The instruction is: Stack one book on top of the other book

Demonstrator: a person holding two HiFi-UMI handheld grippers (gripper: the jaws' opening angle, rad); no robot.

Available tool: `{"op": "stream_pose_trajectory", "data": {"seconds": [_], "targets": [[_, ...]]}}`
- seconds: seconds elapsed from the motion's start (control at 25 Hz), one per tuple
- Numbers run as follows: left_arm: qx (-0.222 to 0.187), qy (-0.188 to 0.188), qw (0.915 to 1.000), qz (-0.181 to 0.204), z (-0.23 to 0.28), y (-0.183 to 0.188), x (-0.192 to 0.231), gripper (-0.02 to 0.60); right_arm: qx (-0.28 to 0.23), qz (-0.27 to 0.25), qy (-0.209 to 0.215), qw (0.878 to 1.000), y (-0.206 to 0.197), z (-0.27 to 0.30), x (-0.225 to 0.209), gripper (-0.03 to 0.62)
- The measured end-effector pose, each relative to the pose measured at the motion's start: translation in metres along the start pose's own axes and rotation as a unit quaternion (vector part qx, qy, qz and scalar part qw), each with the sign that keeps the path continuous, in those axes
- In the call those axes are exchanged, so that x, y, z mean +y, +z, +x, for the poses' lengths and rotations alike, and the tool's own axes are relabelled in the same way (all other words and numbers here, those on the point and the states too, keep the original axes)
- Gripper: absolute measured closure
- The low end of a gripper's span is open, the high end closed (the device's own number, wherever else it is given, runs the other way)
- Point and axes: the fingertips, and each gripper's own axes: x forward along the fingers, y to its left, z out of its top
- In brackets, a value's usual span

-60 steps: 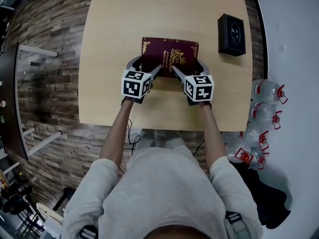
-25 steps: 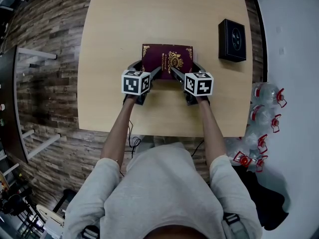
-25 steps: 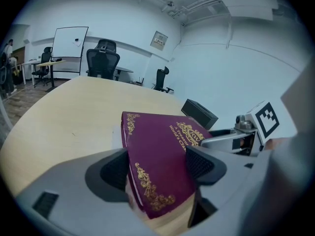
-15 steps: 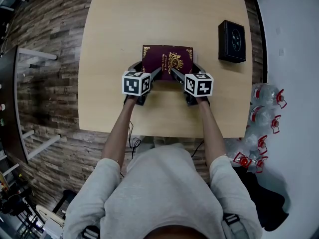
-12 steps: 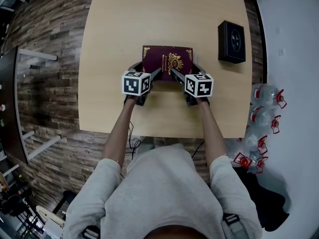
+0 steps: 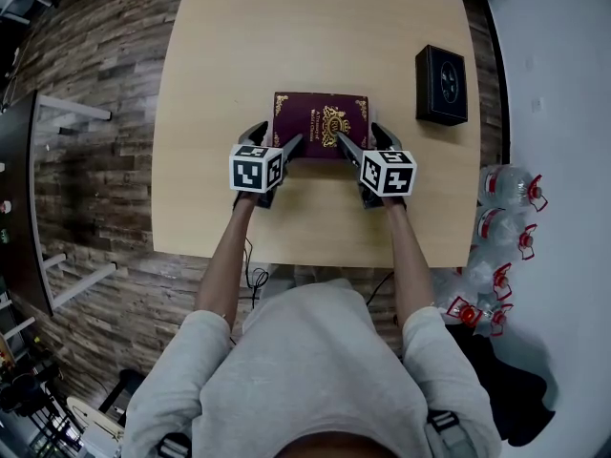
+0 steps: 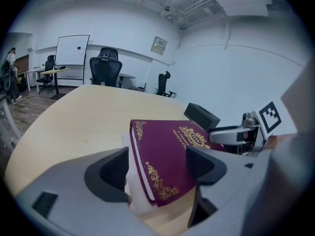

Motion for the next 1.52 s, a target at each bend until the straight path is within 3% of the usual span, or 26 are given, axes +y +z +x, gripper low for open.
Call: {"op": "stream_pose_trajectory", "data": {"seconds": [0.24, 0.6, 1.04, 1.52], "targets": [[-0.020, 0.015, 0.9994, 0.022, -0.020, 0.002, -0.002, 0.230, -0.025, -0.010, -0.015, 1.000, 0.003, -0.024, -0.001, 0.286], [-0.057, 0.046, 0.9956, 0.059, -0.052, -0.006, -0.012, 0.419, -0.046, -0.064, -0.047, 0.996, -0.006, -0.062, 0.002, 0.445], [-0.091, 0.046, 0.9925, 0.067, -0.091, -0.010, -0.035, 0.554, -0.063, -0.077, -0.063, 0.993, -0.016, -0.100, 0.019, 0.589], [-0.113, 0.038, 0.9905, 0.068, -0.131, -0.015, -0.057, 0.571, -0.103, -0.098, -0.053, 0.988, -0.004, -0.142, 0.044, 0.589]]}}
